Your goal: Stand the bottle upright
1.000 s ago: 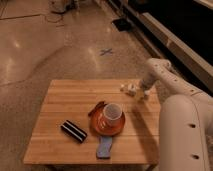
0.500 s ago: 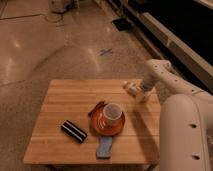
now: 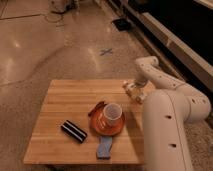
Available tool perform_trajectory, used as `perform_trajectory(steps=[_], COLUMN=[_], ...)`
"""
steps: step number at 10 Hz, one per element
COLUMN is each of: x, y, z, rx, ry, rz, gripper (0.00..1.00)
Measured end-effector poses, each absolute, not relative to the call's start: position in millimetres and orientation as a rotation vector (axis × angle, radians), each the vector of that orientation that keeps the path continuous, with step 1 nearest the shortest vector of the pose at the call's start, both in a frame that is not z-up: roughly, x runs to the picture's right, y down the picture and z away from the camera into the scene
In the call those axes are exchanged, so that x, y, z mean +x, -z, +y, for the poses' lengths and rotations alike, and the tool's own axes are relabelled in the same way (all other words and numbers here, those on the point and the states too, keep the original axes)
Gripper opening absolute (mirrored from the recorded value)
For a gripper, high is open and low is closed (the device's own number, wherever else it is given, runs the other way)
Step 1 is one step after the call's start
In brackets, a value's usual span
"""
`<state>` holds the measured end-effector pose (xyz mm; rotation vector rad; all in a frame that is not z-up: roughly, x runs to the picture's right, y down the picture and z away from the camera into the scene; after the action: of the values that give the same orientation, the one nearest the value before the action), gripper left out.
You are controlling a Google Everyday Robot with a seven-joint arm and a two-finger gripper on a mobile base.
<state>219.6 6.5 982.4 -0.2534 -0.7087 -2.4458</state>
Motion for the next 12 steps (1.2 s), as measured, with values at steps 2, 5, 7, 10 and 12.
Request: perform_trajectory(steps=[2,5,7,10,12], x=[217.1,222.8,235.9,255.0,262.4], y=[-985.5,-980.4,-968.5,-947.1,-932.8], z=[5.7,16.6,25.6,41.7,57.8], rx=[-0.299,-0.348,-0.377,-0.392,-0.391], ry=[2.449,2.422,2.383,2.322,2.289], rz=[-0.695,-0.711,-0.727,-0.761,-0.801], gripper=[0.53,0.25,0.05,0.0,0.06])
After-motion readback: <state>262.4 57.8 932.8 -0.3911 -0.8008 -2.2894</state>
